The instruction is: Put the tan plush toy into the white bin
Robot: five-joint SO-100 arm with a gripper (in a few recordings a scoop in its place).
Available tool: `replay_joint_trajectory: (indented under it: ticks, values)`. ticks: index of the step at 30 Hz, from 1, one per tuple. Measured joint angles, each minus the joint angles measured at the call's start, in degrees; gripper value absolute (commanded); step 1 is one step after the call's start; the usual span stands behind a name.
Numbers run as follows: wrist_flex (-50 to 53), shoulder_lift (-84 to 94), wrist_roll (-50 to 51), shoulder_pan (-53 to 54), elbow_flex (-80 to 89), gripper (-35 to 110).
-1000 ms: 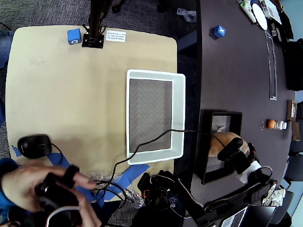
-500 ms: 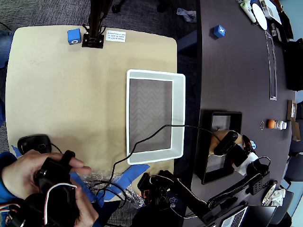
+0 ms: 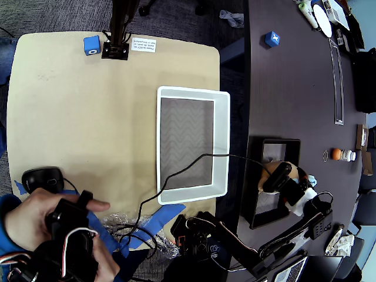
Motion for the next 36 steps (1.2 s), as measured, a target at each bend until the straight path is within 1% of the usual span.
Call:
replay_joint_trajectory:
  ticks: [3,9,15,26,36]
  values:
    - [0.0,0.0,0.0,0.0,0.0,32]
    - [0.7,2.64,-1.05,0.26,0.09,17]
    - [0.7,4.57,-1.05,0.35,0.18,9]
    - [0.62,11.16,-1.67,0.62,7.73,5]
    - [0.7,14.68,-1.67,0.62,8.09,3]
